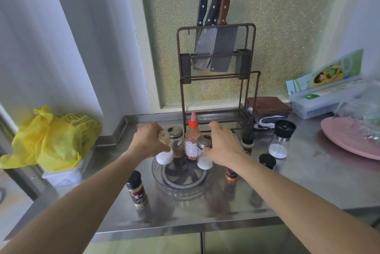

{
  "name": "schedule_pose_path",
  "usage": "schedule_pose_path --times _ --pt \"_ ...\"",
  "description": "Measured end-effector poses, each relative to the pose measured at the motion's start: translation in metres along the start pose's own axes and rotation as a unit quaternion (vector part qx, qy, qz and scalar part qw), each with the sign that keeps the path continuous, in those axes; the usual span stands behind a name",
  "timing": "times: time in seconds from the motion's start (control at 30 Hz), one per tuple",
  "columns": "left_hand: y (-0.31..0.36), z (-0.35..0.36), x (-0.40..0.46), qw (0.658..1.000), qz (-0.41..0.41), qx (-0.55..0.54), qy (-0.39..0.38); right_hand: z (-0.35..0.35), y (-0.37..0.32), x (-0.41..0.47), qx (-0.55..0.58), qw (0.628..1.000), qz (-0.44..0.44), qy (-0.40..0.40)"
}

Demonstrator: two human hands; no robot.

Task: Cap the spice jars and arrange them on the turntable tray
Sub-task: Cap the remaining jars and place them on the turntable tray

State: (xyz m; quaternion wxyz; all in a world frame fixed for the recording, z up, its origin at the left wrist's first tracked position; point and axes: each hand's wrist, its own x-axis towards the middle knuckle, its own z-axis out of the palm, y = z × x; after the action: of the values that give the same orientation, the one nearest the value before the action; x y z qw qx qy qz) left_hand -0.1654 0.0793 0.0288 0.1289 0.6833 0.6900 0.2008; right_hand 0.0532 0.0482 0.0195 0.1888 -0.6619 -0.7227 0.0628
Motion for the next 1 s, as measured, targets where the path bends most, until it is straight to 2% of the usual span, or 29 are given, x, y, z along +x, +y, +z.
schedule_pose_path --times 0.17,0.43,0.57,0.63,0.77,0.87,1.0 --pt "-0.008 0.010 -0.003 0.999 0.005 0.035 -0.004 -0.038 0.029 0.001 -0.004 0.997 0.008 0.082" --pt "0.007 0.007 -0.007 1.000 -0.009 0.015 0.004 -0.072 0.132 0.017 -0.045 0.982 0.132 0.129" --pt "0.056 -0.013 -0.010 0.986 0.104 -0.001 0.129 -0.074 0.167 0.017 -0.031 0.977 0.163 0.137" --pt "0.087 -0.013 -0.009 0.973 0.173 0.003 0.155 -0.071 0.177 0.017 -0.020 0.976 0.173 0.130" --pt "0.137 0.011 -0.003 0.959 0.245 0.053 0.134 -0.055 0.193 0.020 0.006 0.979 0.183 0.090" --pt "0.149 0.031 0.003 0.964 0.238 0.068 0.099 -0.041 0.199 0.020 0.019 0.981 0.182 0.063" --pt "0.143 0.035 0.002 0.969 0.222 0.075 0.076 -0.039 0.197 0.016 0.002 0.979 0.182 0.086"
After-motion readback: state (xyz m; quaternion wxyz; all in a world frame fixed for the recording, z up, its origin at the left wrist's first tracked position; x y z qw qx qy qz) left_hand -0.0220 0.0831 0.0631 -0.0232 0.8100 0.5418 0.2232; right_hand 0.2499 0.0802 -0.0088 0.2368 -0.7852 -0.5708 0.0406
